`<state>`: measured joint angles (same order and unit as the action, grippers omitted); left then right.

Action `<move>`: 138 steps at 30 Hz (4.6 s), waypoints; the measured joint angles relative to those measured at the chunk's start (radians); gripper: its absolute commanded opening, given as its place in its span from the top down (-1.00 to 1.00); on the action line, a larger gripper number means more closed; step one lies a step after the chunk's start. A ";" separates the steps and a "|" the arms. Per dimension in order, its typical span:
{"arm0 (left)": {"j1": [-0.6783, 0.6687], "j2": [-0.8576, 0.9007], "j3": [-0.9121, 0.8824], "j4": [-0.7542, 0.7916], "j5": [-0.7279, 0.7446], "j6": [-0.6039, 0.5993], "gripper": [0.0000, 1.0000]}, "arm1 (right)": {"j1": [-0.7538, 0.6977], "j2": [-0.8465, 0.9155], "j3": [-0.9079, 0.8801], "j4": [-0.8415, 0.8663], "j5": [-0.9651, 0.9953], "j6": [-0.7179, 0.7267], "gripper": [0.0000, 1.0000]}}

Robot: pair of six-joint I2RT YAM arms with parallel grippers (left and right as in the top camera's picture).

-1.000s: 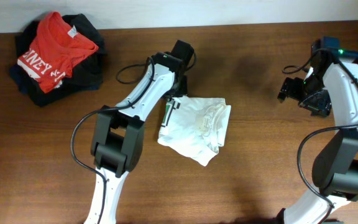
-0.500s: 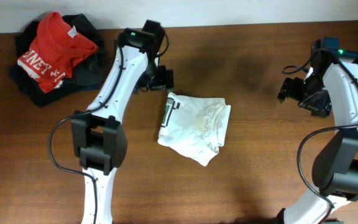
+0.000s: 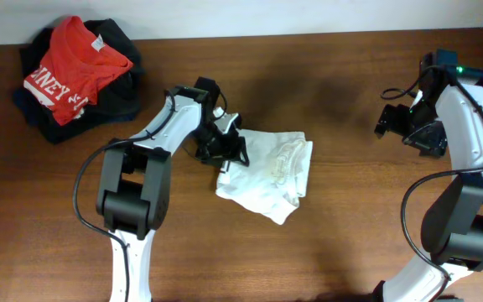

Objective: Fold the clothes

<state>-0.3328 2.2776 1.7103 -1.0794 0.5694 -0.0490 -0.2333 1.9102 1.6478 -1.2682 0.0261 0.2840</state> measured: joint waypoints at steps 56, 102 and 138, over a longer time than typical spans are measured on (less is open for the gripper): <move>0.363 -0.011 0.795 0.091 -0.673 -0.349 0.99 | 0.000 0.000 0.000 0.001 0.000 0.000 -0.97; 0.542 0.099 0.409 0.508 -0.753 -0.412 -0.61 | 0.000 0.000 0.000 0.000 0.000 0.000 -0.97; 0.338 -1.308 -0.098 -0.611 -0.538 -0.378 -0.98 | 0.000 0.000 0.000 0.000 0.000 0.001 -0.97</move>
<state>0.0048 0.9699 1.6119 -1.6905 0.0311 -0.4267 -0.2333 1.9102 1.6478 -1.2678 0.0261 0.2848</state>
